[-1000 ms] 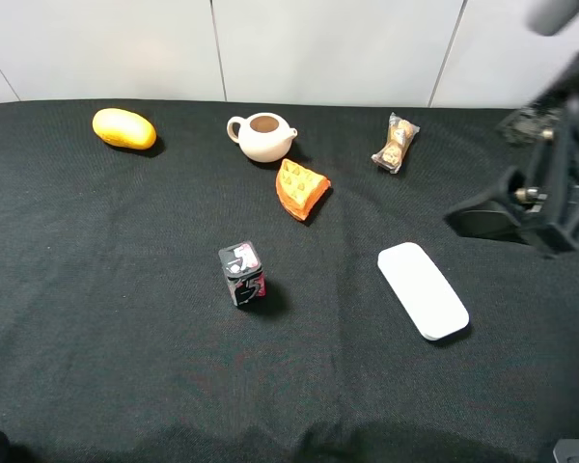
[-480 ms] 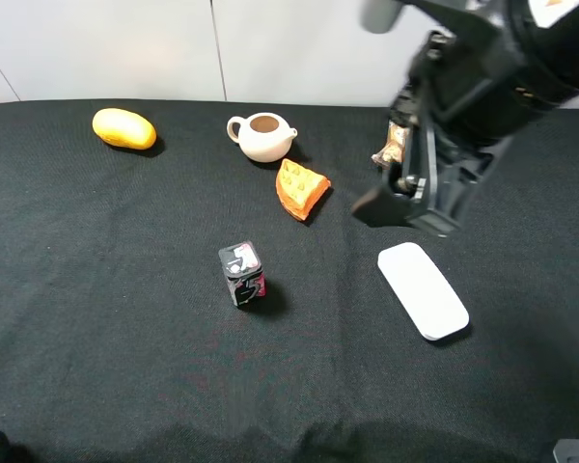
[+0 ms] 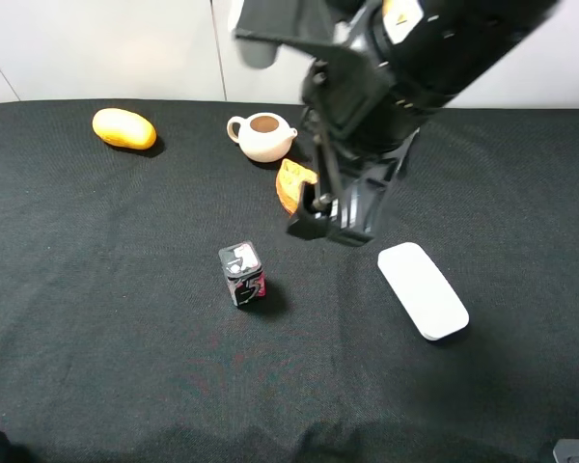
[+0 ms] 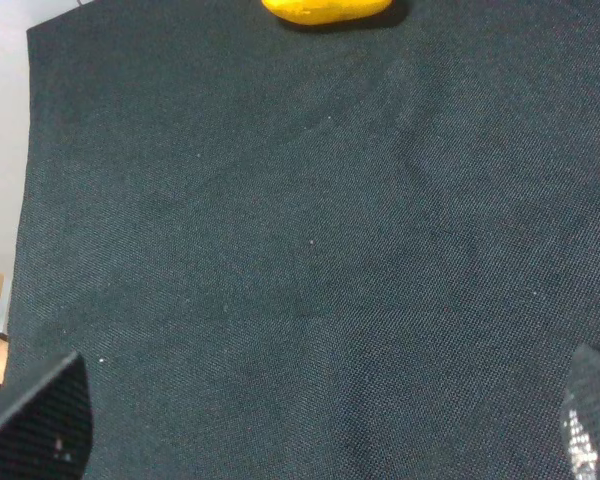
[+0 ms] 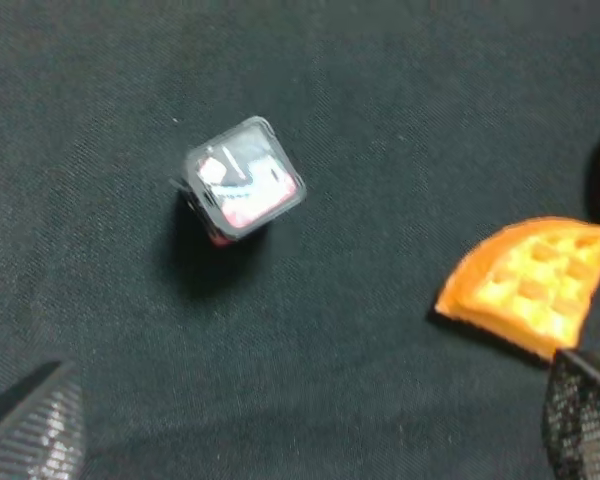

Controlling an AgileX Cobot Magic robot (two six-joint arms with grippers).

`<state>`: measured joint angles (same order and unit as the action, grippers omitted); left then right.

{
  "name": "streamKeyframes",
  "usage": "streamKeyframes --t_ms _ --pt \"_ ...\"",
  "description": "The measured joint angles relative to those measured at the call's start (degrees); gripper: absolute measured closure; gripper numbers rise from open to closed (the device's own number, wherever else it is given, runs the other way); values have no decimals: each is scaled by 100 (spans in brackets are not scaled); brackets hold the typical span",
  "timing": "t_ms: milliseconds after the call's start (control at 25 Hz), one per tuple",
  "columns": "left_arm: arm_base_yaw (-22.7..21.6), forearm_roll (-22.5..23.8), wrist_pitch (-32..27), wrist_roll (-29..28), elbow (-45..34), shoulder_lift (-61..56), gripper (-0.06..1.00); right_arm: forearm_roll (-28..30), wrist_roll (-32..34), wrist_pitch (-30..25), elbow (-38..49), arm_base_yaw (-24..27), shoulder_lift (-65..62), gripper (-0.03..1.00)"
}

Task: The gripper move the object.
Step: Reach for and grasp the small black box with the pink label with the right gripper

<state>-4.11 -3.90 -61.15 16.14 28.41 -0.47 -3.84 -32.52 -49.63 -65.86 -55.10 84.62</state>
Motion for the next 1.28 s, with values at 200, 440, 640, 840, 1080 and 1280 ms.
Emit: streamKeyframes --t_ms 200,440,640,840,1080,1280 --pt "0 0 0 0 0 0 -5 -49 -301 16 -243 -144 409 27" --pt "0 0 0 0 0 0 -5 -270 -746 70 -394 -186 860 27" --pt "0 0 0 0 0 0 -5 -484 -1147 203 -394 -186 1173 27" --pt "0 0 0 0 0 0 -5 -564 -1363 359 -394 -186 1445 27" --pt "0 0 0 0 0 0 -5 -564 -1579 509 -455 -186 1764 27" --pt "0 0 0 0 0 0 -5 -569 -1743 710 -460 -186 1979 27"
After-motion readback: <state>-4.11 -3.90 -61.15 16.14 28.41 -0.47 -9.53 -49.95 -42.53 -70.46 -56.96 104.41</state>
